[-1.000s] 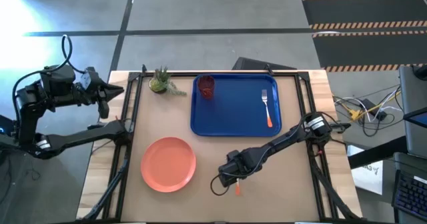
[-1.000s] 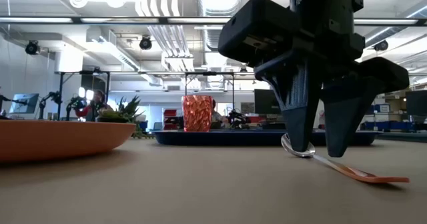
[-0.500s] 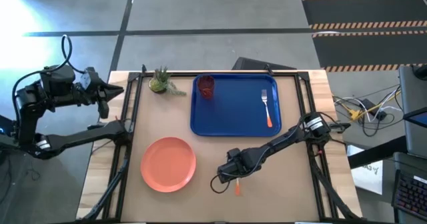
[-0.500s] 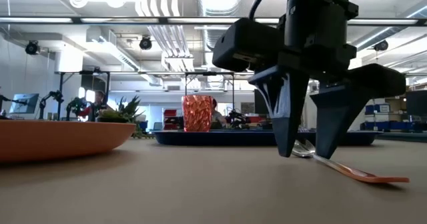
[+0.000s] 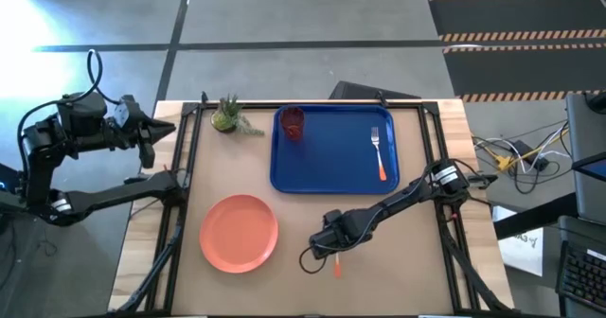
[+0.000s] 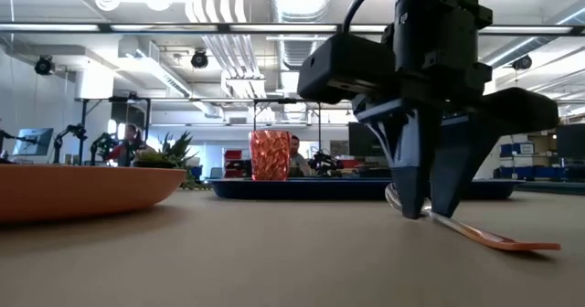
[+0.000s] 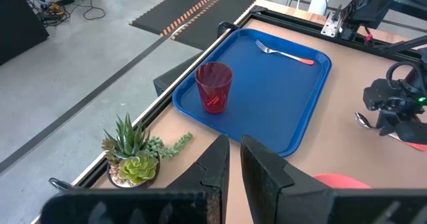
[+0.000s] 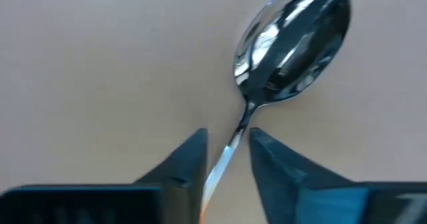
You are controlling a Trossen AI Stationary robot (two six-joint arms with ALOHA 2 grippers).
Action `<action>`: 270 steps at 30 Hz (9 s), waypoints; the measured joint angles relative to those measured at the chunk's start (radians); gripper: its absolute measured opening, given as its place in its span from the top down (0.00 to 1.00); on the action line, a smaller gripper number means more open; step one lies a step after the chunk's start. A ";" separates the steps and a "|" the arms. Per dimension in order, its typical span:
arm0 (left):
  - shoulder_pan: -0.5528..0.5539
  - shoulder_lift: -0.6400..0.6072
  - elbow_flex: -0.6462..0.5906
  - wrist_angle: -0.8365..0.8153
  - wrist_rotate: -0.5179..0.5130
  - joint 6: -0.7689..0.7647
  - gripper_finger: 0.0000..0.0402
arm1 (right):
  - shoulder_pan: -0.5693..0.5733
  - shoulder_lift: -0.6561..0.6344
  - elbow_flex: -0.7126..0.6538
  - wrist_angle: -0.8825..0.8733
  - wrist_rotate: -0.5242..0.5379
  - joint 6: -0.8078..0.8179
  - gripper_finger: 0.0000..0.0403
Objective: Pick and place plate/cup/fork/spoon on tray
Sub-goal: Put the spoon beside the fork on the serving tray, then put the plate on the center of the serving tray
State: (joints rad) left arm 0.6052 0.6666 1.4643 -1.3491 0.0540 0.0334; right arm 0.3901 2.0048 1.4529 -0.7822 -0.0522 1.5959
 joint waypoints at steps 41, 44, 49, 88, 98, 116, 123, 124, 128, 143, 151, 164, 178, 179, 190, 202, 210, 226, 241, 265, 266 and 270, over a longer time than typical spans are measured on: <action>0.000 -0.005 -0.017 -0.031 0.004 0.000 0.95 | -0.366 -0.305 0.133 -0.497 0.520 -0.480 0.98; 0.000 -0.005 -0.017 -0.031 0.000 0.000 0.95 | -0.420 -0.306 0.133 -0.495 0.525 -0.523 0.98; 0.000 -0.005 -0.017 -0.031 -0.001 0.000 0.95 | -0.499 -0.312 0.132 -0.495 0.510 -0.602 0.98; 0.000 -0.028 -0.017 -0.029 0.004 0.000 0.95 | -0.724 -0.598 -0.551 0.090 0.316 -0.506 0.98; 0.000 -0.027 -0.017 -0.029 -0.001 0.000 0.95 | -0.724 -0.621 -0.634 0.199 0.314 -0.470 0.98; 0.000 -0.027 -0.017 -0.029 0.001 0.000 0.95 | -0.724 -0.520 -0.636 0.251 0.280 -0.533 0.98; 0.000 -0.027 -0.017 -0.029 0.001 0.000 0.95 | -0.724 -0.507 -0.636 0.265 0.278 -0.522 0.98; 0.000 -0.027 -0.017 -0.029 0.001 0.000 0.95 | -0.724 -0.507 -0.636 0.266 0.279 -0.522 0.98; 0.000 -0.027 -0.017 -0.029 0.002 0.000 0.95 | -0.724 -0.507 -0.636 0.265 0.279 -0.523 0.98; 0.000 -0.027 -0.017 -0.029 0.005 0.000 0.95 | -0.724 -0.507 -0.636 0.266 0.287 -0.515 0.92; 0.000 -0.027 -0.017 -0.029 0.004 0.000 0.95 | -0.724 -0.509 -0.635 0.279 0.289 -0.518 0.84; 0.000 -0.026 -0.070 -0.017 -0.002 -0.077 0.94 | -0.669 -0.585 -0.247 0.295 0.276 -0.911 0.80; 0.000 -0.020 -0.465 0.040 0.095 -0.251 0.69 | -0.400 -0.591 0.324 0.256 0.227 -1.431 0.80; 0.000 -0.019 -0.502 0.049 0.132 -0.270 0.67 | -0.383 -0.591 0.352 0.236 0.227 -1.450 0.80; -0.005 -0.018 -0.944 0.286 0.527 -0.469 0.61 | -0.298 -0.592 0.533 0.018 0.228 -1.492 0.80; -0.019 0.001 -1.127 0.533 0.737 -0.570 0.62 | -0.296 -0.592 0.534 -0.036 0.228 -1.480 0.80; -0.037 0.001 -1.045 0.534 0.619 -0.541 0.70 | -0.296 -0.592 0.534 -0.033 0.228 -1.484 0.80; -0.374 0.188 -0.934 0.422 0.294 -0.525 0.76 | -0.296 -0.592 0.533 -0.027 0.228 -1.477 0.80; -0.405 0.417 -0.933 0.427 0.244 -0.518 0.76 | -0.296 -0.588 0.529 -0.028 0.227 -1.473 0.80; -0.456 0.615 -0.933 0.642 0.307 -0.469 0.98 | -0.296 -0.588 0.529 -0.029 0.227 -1.474 0.80; -0.460 0.610 -0.926 0.651 0.299 -0.470 0.98 | -0.296 -0.588 0.529 -0.029 0.227 -1.474 0.80; -0.470 0.581 -0.853 0.690 0.235 -0.496 1.00 | -0.296 -0.588 0.529 -0.029 0.227 -1.474 0.80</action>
State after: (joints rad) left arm 0.1354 1.2472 0.6111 -0.6586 0.2894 -0.4629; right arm 0.0940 1.4166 1.9820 -0.8111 0.1749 0.1223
